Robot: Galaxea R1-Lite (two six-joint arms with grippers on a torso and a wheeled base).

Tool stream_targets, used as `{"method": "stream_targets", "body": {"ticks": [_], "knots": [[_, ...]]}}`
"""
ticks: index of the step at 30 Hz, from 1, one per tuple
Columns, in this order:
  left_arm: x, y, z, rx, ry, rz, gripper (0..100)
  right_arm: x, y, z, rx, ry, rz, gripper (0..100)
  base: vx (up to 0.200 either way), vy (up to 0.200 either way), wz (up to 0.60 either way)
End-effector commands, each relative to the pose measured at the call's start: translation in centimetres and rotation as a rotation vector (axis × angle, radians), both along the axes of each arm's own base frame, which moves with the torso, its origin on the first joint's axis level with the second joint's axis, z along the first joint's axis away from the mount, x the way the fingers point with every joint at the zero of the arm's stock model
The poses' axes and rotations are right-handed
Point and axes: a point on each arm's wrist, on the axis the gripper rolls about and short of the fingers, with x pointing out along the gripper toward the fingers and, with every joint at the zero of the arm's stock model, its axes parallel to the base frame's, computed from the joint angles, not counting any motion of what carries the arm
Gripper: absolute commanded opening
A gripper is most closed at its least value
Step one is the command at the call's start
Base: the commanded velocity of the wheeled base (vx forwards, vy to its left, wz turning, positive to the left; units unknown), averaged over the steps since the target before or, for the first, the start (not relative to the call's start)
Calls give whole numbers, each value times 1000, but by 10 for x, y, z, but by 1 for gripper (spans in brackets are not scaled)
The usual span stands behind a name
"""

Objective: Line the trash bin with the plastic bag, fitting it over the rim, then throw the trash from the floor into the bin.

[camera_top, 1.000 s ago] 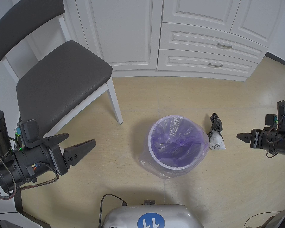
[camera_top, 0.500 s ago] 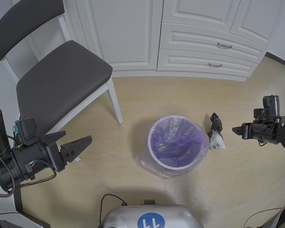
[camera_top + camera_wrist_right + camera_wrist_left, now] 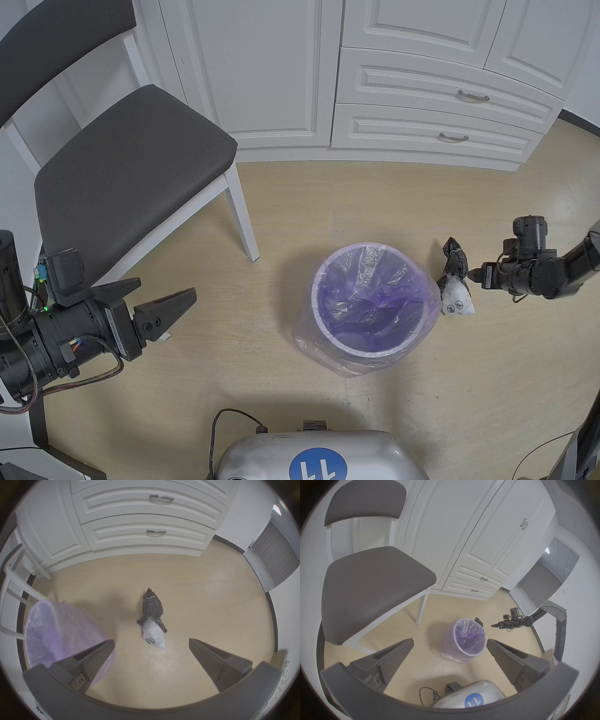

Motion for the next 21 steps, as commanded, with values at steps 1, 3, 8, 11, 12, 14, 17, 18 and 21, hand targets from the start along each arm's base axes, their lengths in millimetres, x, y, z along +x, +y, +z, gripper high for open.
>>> {"method": "stream_targets", "body": {"ticks": [1,3,8,11,12,14,17,18,21], "knots": [[13,-5,-12,25,33,17,100,53,-17,-58,51,44,-32,100,0,0,0],[15,-5,-14,16,17,19,100,57,-18,-56,51,36,-32,100,0,0,0],[16,-8,-19,19,23,10,100,63,-18,-59,53,33,-29,100,0,0,0],[19,-10,-22,21,23,11,100,73,-25,-74,54,47,-42,100,0,0,0],[19,-10,-21,19,20,11,100,74,-26,-77,54,48,-45,100,0,0,0],[20,-10,-21,19,19,11,100,80,-31,-85,56,55,-55,100,0,0,0],[20,-10,-22,19,20,11,100,85,-35,-91,62,70,-65,100,0,0,0],[20,-10,-22,20,22,10,100,87,-35,-93,63,73,-66,100,0,0,0],[21,-11,-23,25,28,8,100,91,-35,-105,81,91,-78,100,0,0,0]]}}
